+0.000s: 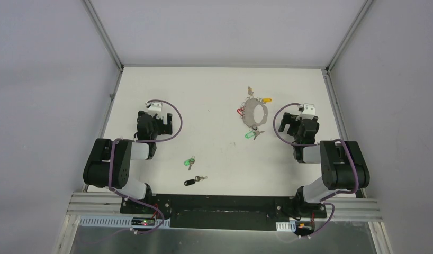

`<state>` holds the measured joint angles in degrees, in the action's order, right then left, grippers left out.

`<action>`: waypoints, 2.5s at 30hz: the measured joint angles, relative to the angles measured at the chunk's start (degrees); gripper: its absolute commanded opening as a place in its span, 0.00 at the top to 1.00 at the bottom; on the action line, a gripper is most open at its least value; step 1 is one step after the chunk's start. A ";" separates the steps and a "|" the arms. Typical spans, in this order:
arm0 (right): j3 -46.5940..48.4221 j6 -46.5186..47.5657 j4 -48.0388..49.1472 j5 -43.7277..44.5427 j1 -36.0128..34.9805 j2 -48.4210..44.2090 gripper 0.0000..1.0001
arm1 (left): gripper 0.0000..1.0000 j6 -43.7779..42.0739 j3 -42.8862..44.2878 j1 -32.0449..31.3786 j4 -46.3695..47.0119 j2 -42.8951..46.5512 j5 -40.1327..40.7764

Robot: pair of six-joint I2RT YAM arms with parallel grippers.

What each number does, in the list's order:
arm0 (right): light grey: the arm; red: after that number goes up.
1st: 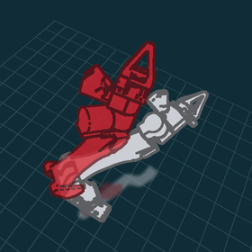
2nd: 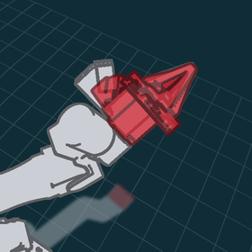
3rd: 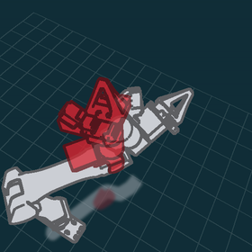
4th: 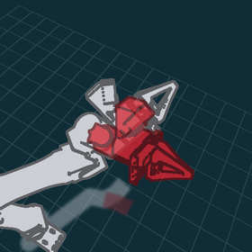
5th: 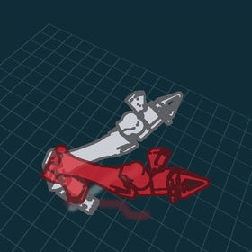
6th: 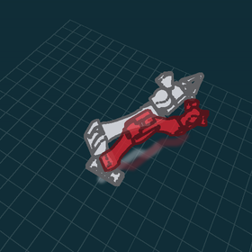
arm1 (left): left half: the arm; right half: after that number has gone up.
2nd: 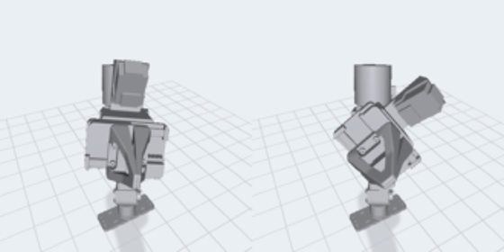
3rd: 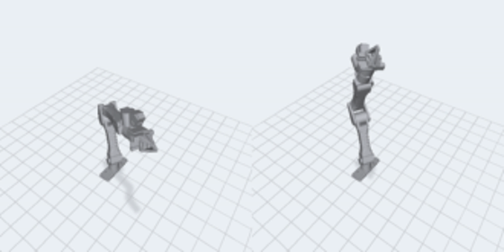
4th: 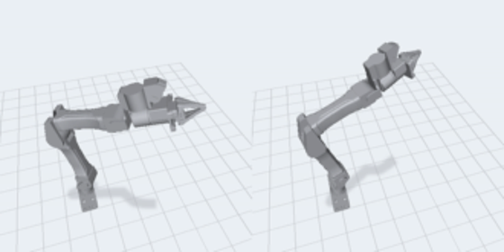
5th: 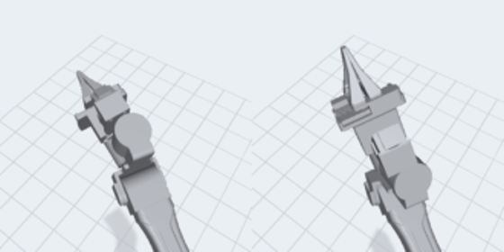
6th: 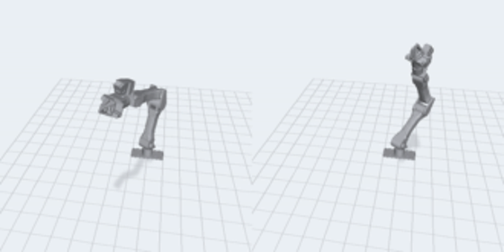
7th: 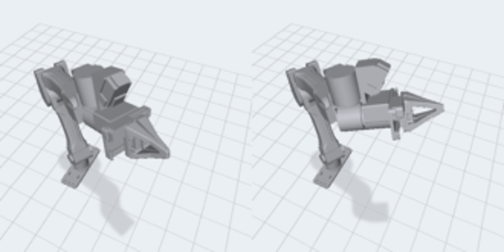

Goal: Put the keys on the keyring

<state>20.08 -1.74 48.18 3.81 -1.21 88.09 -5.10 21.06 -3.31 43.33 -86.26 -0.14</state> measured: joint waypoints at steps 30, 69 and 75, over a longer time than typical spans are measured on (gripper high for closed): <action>0.00 0.00 0.00 0.00 0.00 0.00 0.00 | 0.01 0.00 0.00 0.00 0.00 0.00 0.00; 35.08 -21.14 -63.73 -1.66 0.44 -2.86 0.00 | 0.01 47.50 14.67 -3.41 -64.46 34.40 -23.06; 34.21 -21.90 -68.70 -12.79 0.13 0.07 0.00 | 0.01 52.30 11.58 -3.41 -65.48 35.23 -26.53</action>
<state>54.28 -23.64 -20.51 -8.97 -1.08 88.16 47.20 32.64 -6.72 -22.15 -51.03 -26.68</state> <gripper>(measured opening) 0.996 0.991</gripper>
